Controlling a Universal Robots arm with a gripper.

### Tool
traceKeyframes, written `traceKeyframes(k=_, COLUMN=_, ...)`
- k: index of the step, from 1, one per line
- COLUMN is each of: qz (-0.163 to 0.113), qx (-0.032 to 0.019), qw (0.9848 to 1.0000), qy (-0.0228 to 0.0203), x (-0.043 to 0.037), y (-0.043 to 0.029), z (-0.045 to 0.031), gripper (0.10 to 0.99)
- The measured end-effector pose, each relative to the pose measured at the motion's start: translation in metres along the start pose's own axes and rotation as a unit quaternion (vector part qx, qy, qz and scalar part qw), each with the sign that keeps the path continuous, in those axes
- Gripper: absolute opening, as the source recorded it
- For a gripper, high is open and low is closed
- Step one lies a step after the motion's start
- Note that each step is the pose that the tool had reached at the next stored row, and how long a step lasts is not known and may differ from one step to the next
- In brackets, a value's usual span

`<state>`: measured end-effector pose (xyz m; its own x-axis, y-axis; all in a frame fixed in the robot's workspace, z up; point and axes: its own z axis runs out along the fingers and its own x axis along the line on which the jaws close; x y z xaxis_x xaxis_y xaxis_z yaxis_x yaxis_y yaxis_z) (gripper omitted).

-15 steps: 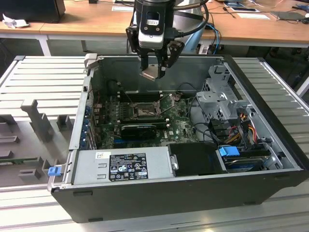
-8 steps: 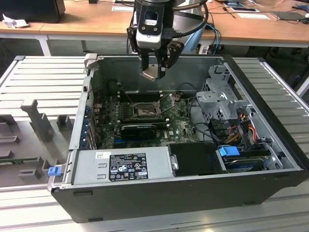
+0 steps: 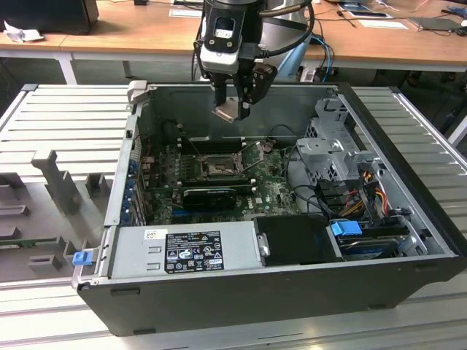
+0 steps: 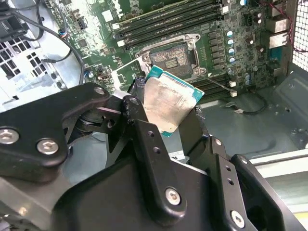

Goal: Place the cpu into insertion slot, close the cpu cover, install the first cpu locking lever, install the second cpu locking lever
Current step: 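Place the cpu into insertion slot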

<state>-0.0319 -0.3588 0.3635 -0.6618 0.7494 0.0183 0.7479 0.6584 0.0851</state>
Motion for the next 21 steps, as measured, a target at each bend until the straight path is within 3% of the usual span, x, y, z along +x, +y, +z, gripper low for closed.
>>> traceKeyframes(k=3, qz=0.020, qx=-0.0003, qw=0.9998, qy=-0.0017, x=0.0000, y=-0.0001, z=0.0004, gripper=0.529)
traceKeyframes(k=6, qz=0.062, qx=-0.0011, qw=0.9981, qy=-0.0053, x=0.0000, y=-0.0002, z=0.0016, gripper=0.529)
traceKeyframes(k=13, qz=0.075, qx=-0.0013, qw=0.9971, qy=-0.0065, x=0.0020, y=-0.0025, z=0.0020, gripper=0.529)
traceKeyframes(k=21, qz=0.115, qx=-0.0021, qw=0.9933, qy=-0.0098, x=0.0020, y=-0.0026, z=0.0027, gripper=0.529)
